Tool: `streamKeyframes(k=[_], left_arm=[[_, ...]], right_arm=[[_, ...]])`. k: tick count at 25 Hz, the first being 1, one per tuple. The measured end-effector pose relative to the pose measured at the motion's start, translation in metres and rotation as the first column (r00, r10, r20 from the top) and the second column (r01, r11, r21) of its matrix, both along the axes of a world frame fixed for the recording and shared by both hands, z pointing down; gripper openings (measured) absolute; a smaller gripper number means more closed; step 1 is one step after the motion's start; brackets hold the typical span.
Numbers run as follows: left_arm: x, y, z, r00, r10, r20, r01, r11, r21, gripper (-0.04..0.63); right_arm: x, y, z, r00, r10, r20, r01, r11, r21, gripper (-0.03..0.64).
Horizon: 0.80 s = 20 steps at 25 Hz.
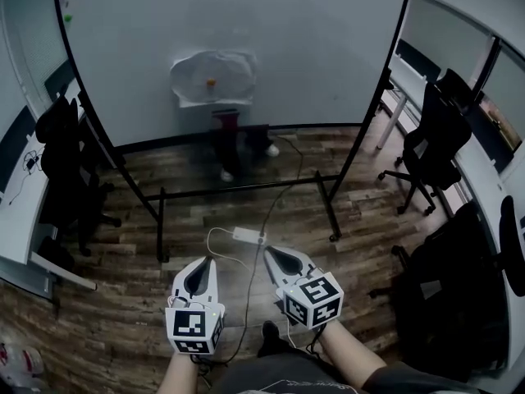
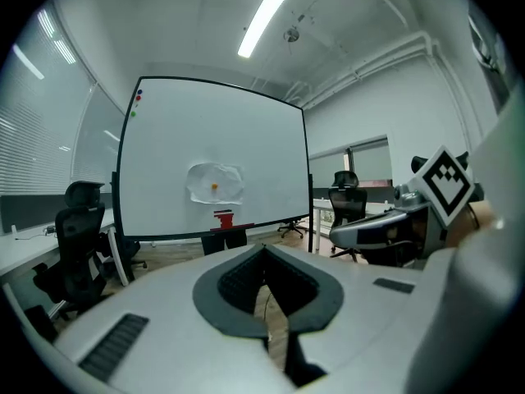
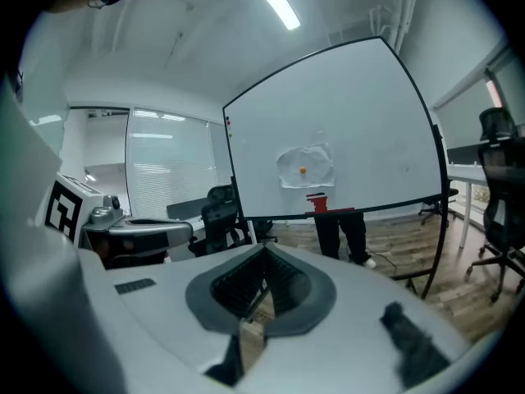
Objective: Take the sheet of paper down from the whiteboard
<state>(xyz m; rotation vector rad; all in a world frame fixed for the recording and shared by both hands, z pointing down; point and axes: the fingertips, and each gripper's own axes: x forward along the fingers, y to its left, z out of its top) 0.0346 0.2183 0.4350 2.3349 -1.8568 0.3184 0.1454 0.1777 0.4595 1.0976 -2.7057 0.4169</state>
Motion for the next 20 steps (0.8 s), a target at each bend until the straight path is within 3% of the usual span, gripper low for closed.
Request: streamKeyframes(k=[9,13,20], left_arm=[[0.021,-0.041,0.002,0.996,-0.084,0.021,0.084,0.996,-0.003,0.015],[0.02,-0.051,-0.001,0.989,-0.145,0.027,0.145,0.989,0.009,0.015],[0.012,-0.073,-0.01,0.982,-0.181,0.06,0.18,0.983,0.023,0.015]], right_arm=[[0.024,-0.043,0.003,0.992,-0.122,0.038,0.123,0.992,-0.019,0.023],[0.039,-0.064,0.005,0.993,-0.11,0.045,0.11,0.994,-0.013,0.023],[0.044,-0.082,0.01,0.991,-0.121,0.064,0.123,0.992,-0.025,0.025]])
